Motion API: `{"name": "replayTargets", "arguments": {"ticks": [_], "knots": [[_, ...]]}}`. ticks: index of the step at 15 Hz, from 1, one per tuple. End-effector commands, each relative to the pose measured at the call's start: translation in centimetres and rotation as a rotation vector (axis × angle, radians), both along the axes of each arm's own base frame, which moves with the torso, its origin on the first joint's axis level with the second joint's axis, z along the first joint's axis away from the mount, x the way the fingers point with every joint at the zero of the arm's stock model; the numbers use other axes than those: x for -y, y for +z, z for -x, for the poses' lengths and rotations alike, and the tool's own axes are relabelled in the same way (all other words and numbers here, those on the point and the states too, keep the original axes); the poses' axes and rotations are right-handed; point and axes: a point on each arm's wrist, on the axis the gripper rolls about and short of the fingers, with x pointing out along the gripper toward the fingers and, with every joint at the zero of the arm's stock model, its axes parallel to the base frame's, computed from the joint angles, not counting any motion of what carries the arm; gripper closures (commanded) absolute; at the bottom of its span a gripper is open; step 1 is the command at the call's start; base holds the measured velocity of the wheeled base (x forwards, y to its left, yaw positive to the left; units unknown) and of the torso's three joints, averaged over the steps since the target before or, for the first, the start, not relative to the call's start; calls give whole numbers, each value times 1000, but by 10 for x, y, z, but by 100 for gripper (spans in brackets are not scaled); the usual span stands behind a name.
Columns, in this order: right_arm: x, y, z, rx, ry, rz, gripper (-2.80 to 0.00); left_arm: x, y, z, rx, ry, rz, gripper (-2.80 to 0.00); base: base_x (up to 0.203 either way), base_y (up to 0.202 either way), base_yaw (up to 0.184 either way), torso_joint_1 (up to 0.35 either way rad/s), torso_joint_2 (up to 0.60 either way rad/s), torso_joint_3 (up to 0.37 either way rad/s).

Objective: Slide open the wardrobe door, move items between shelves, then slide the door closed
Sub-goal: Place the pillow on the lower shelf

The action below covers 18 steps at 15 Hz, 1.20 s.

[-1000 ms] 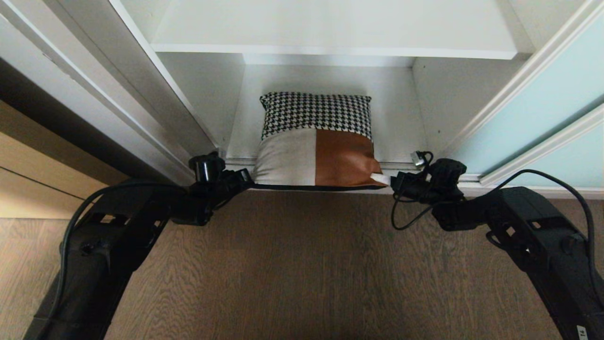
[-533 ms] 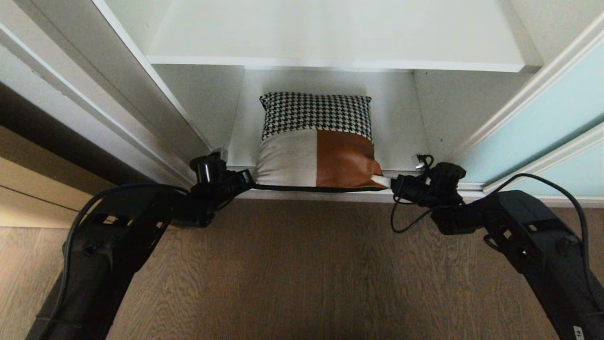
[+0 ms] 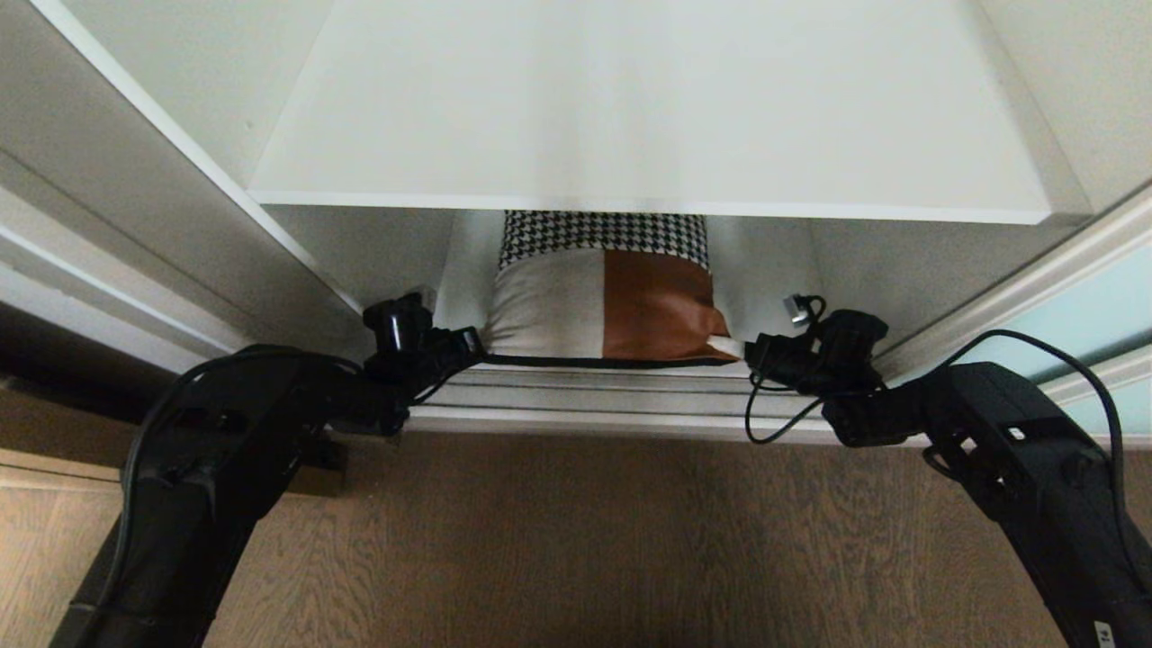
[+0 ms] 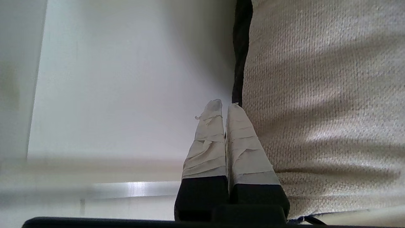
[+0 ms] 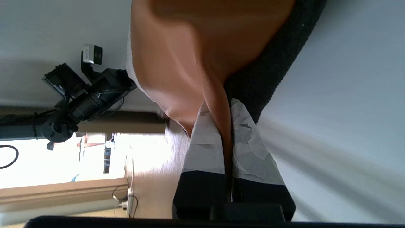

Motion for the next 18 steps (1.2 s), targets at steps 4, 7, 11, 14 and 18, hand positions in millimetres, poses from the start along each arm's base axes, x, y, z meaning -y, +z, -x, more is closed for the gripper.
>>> {"name": "replayTargets", "arguments": {"ticks": [4, 7, 11, 14, 18], "knots": [[0, 5, 0, -20, 5, -1, 0, 10, 3, 6, -5, 78, -25, 0, 144, -39, 3, 1, 1, 1], [-1, 5, 1, -33, 7, -1, 0, 14, 23, 21, -171, 104, -57, 0, 0, 0, 0, 0, 0, 0], [-1, 4, 1, -34, 5, 0, 0, 14, 26, 20, -162, 106, -54, 0, 0, 0, 0, 0, 0, 0], [-2, 4, 0, -33, -5, 0, 0, 15, 32, 16, -139, 100, -49, 0, 0, 0, 0, 0, 0, 0], [-8, -2, 0, -60, -51, 54, -280, 15, 30, 6, -139, 103, -42, -280, 0, 0, 0, 0, 0, 0]]}}
